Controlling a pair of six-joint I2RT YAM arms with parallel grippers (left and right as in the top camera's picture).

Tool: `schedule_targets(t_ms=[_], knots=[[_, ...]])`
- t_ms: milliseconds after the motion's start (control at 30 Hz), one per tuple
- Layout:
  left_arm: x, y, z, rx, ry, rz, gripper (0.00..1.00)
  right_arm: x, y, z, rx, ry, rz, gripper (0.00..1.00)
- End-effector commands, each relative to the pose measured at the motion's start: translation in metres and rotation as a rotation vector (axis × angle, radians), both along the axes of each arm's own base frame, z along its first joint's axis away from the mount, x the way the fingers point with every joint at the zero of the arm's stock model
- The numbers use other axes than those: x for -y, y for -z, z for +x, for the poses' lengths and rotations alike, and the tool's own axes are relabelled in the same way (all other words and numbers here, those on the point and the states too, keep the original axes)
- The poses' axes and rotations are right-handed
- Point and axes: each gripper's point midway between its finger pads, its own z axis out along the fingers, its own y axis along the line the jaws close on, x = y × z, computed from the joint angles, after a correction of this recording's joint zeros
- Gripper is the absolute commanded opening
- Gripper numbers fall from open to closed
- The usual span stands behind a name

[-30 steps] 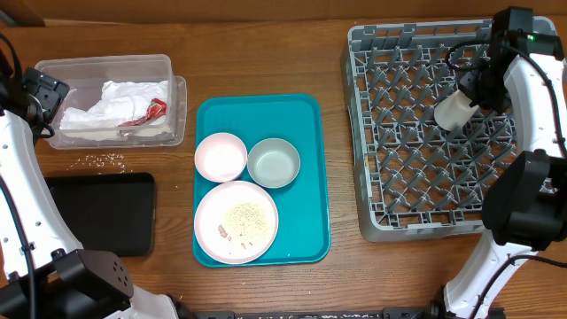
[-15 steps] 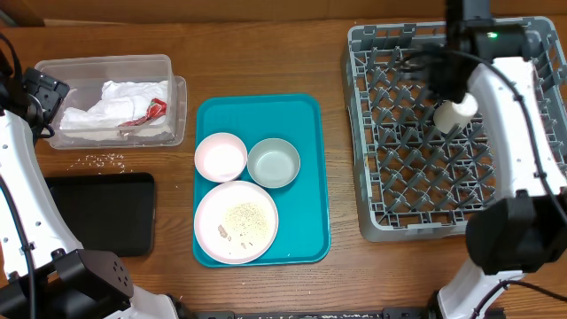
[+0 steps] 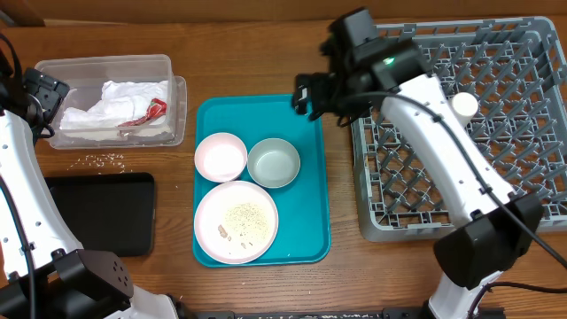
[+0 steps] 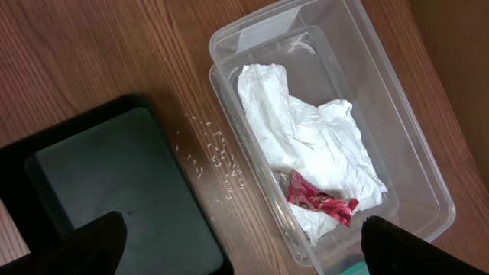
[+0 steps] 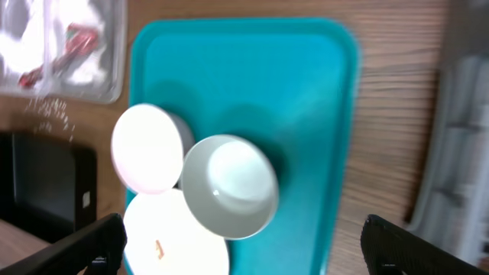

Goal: Sort waste into correct bins and load items into the dishwasher
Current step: 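Release the cup and move the right gripper back to the tray, then grasp the rim of the grey-green bowl with the right gripper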

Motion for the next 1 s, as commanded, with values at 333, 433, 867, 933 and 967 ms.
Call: schedule_targets(t_ms=[333, 433, 867, 933, 967], knots=[[-0.001, 0.003, 0.001, -0.006, -0.015, -0.001, 1.00, -0.056, 0.079, 0.001, -0.114, 0.148, -0.077, 0.79], [-0.001, 0.003, 0.001, -0.006, -0.015, -0.001, 1.00, -0.069, 0.095, 0.002, -0.131, 0.174, -0.068, 0.72], [-0.001, 0.003, 0.001, -0.006, -0.015, -0.001, 1.00, -0.088, 0.138, 0.005, -0.213, 0.500, -0.057, 0.53], [-0.001, 0.003, 0.001, -0.006, -0.015, -0.001, 1.00, -0.090, 0.145, 0.006, -0.225, 0.523, -0.051, 0.53], [-0.001, 0.003, 0.001, -0.006, -0.015, -0.001, 1.00, -0.091, 0.148, 0.006, -0.235, 0.533, -0.049, 0.54]])
